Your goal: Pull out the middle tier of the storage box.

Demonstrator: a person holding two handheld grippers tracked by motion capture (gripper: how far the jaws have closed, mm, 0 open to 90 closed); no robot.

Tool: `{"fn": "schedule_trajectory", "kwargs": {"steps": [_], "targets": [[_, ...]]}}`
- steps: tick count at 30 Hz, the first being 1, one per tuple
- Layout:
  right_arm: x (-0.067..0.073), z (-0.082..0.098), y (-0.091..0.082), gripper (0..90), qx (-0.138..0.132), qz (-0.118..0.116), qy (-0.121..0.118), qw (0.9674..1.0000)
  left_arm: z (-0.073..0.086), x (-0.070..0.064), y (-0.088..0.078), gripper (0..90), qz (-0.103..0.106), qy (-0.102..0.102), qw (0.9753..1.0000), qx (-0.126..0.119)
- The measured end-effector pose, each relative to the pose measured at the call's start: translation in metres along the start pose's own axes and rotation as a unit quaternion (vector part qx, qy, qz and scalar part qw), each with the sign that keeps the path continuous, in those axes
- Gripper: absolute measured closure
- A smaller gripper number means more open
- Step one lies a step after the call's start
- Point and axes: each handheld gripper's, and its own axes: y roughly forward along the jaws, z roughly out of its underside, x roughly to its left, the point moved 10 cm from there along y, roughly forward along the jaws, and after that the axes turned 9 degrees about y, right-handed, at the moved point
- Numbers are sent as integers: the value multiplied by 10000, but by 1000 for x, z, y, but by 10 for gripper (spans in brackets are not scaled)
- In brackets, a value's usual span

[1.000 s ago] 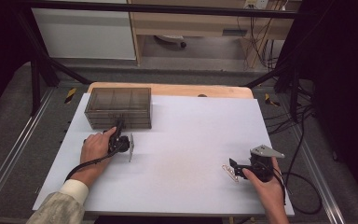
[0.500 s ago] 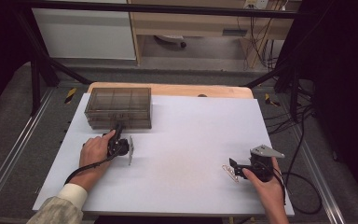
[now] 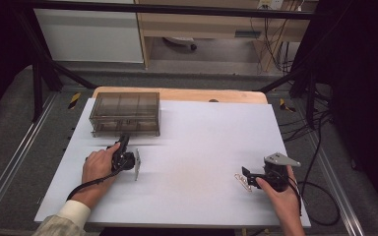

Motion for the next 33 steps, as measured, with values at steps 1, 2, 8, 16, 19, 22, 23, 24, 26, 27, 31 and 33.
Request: {"fn": "schedule_trajectory", "kwargs": {"steps": [1, 2, 8, 16, 19, 22, 23, 24, 26, 27, 31, 33], "targets": [[0, 0, 0, 57, 1, 0, -5, 10000, 0, 0, -2, 815, -1, -10, 10000, -9], [0, 0, 0, 58, 0, 3, -13, 10000, -1, 0, -3, 815, -15, -4, 10000, -24], [1, 0, 0, 57, 5, -8, -4, 10000, -2, -1, -9, 815, -16, 2, 10000, -35], [1, 0, 0, 57, 6, -23, 0, 10000, -2, -3, -18, 815, 10, -23, 10000, -28], [1, 0, 0, 57, -5, -28, 15, 10000, -2, -4, -21, 815, 14, -34, 10000, -42], [2, -1, -1, 57, -17, -33, 5, 10000, -3, -5, -23, 815, 30, -17, 10000, -48], [2, -1, -1, 57, -26, -35, 2, 10000, -3, -5, -24, 815, 38, -21, 10000, -47], [1, -1, -1, 57, -26, -34, 2, 10000, -3, -5, -24, 815, 39, -22, 10000, -51], [1, -1, -1, 57, -27, -31, 0, 10000, -3, -6, -24, 815, 52, -25, 10000, -50], [1, -1, -1, 57, -28, -29, -12, 10000, -3, -7, -24, 814, 62, -9, 10000, -46], [1, -1, -1, 57, -34, -24, -6, 10000, -3, -8, -23, 814, 77, -3, 10000, -48], [1, -1, -1, 57, -36, -21, -15, 10000, -3, -8, -23, 814, 77, -7, 10000, -53]]}}
